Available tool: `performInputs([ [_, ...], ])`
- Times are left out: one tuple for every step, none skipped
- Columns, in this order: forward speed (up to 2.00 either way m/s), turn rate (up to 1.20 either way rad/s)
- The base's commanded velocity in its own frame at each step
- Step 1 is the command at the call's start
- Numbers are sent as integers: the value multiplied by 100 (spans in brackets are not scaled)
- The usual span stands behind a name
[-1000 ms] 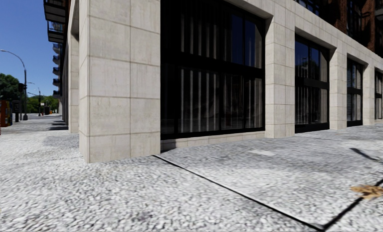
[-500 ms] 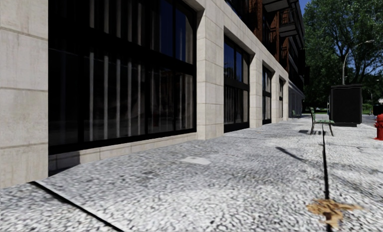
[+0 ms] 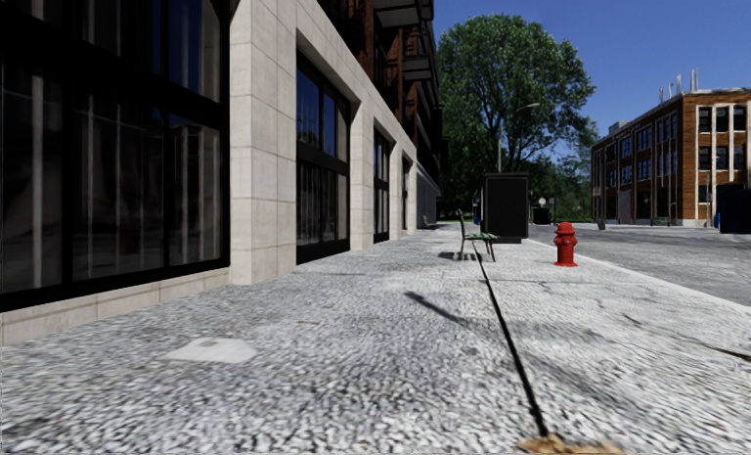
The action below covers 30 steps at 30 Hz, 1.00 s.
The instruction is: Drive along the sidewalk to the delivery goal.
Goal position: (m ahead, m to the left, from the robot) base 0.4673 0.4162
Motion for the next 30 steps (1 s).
performInputs([
  [110, -62],
  [101, 0],
  [97, 0],
  [73, 0],
  [73, 0],
  [28, 0],
  [0, 0],
  [0, 0],
  [0, 0],
  [0, 0],
  [0, 0],
  [0, 0],
  [0, 0],
  [0, 0],
  [0, 0],
  [0, 0],
  [0, 0],
  [0, 0],
  [0, 0],
  [0, 0],
  [0, 0],
  [0, 0],
  [0, 0],
  [0, 0],
  [0, 0],
  [0, 0],
  [0, 0],
  [0, 0],
  [0, 0],
  [0, 0],
])
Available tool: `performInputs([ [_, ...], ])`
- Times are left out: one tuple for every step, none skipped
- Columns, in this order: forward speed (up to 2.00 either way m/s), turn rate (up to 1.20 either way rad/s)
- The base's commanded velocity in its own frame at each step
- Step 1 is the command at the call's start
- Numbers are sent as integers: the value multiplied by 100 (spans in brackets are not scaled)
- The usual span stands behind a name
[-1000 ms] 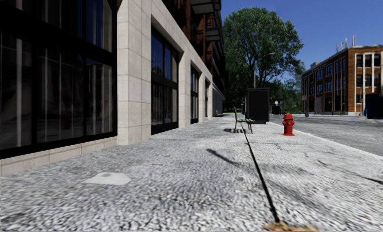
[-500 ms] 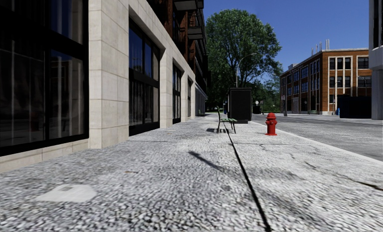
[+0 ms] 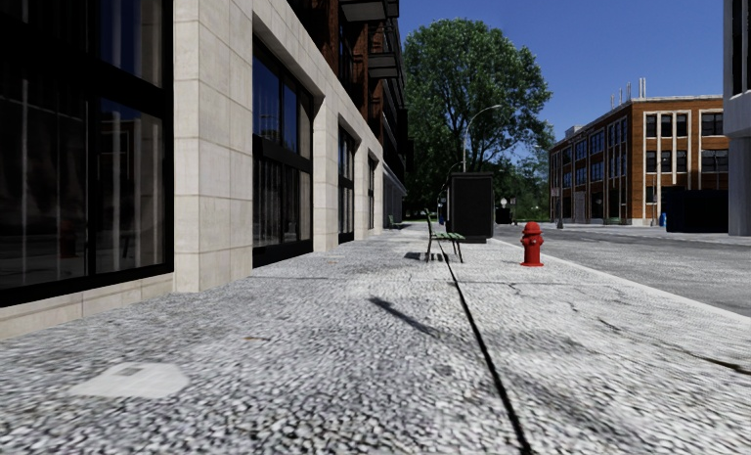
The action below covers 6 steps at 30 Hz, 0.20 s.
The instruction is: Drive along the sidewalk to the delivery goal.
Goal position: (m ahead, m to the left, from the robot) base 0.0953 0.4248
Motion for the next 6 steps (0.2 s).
performInputs([
  [0, 0],
  [0, 0],
  [0, 0],
  [0, 0],
  [0, 0],
  [0, 0],
])
